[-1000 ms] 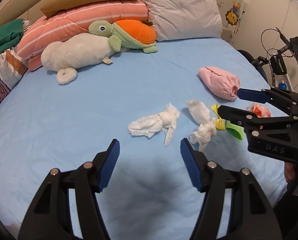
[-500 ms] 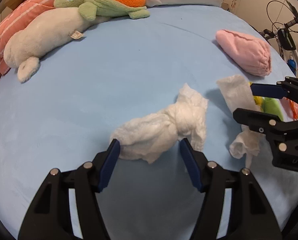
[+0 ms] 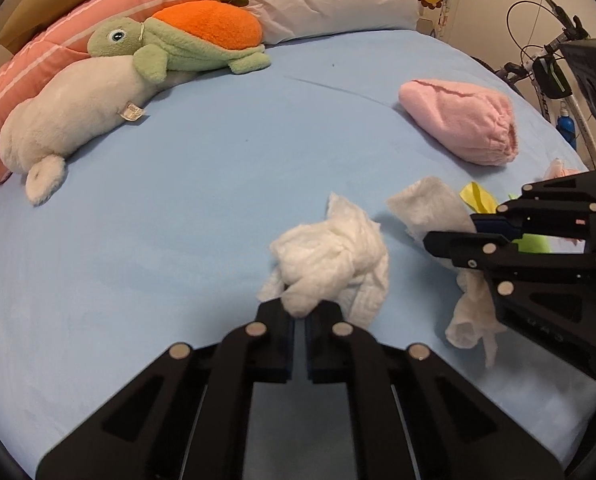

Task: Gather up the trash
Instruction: 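Grasp one white tissue with the left tool while the right grasps the other, then carry both white tissues with both tools over the grey bin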

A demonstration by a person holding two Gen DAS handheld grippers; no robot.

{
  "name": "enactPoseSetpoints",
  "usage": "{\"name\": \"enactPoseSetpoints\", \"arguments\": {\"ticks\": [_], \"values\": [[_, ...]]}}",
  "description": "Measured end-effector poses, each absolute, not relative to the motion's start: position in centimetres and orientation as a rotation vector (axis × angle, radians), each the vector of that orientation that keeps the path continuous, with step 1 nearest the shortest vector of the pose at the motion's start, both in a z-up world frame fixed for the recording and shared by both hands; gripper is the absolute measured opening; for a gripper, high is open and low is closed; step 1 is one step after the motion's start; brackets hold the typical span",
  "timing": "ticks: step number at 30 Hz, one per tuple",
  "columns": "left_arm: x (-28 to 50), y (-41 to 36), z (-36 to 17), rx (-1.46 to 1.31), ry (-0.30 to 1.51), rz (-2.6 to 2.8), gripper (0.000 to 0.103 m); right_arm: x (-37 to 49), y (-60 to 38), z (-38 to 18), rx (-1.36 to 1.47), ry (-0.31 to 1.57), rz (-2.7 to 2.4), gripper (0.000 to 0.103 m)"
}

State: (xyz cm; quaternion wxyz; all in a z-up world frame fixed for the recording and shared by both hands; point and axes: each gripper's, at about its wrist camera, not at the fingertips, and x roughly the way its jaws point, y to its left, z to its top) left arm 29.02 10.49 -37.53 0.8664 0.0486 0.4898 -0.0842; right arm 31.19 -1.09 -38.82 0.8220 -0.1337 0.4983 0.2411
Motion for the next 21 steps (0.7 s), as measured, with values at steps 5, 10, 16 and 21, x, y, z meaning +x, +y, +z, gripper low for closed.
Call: {"name": "enactPoseSetpoints", "arguments": {"ticks": [5, 10, 16, 21], "values": [[27.4, 10.3, -35.5, 0.073, 0.995, -0.178, 0.004, 30.3, -0.8, -37.7, -0.276, 1.054, 0.524, 0.009], [24.9, 10.4, -33.2, 0.040, 0.970, -0.162, 0.004, 28.9, -0.5, -36.0, -0.276, 1.039, 0.530, 0.009], [21.1, 11.3, -30.5, 0.012, 0.953, -0.120, 0.004, 26.7, -0.3, -33.7, -0.243, 1.024, 0.544, 0.009], [17.6, 12.5, -28.0, -0.014, 0.933, -0.076, 0.004, 23.5, 0.9, -31.4, -0.261, 1.001, 0.576, 0.009]]}}
